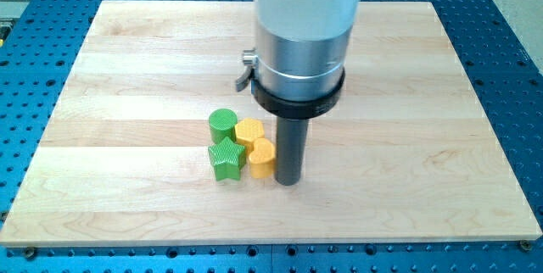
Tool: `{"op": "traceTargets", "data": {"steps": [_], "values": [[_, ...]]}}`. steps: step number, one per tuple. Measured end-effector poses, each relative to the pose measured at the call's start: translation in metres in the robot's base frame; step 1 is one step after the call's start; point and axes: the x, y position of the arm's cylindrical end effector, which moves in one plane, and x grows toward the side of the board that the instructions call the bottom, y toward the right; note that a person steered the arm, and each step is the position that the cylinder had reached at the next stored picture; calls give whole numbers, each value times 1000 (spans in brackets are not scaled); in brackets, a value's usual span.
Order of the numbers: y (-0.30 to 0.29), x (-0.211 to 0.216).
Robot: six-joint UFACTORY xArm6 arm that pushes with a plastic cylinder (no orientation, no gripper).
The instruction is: Move the green circle into the green star
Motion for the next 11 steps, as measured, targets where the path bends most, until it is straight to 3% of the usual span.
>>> {"op": "traceTargets", "data": {"steps": [2,3,4,7,8,9,11], "values": [[14,-1],[28,-88],[-31,-112],[-78,-74],[-124,-99],[-126,-66],[-102,-56]]}}
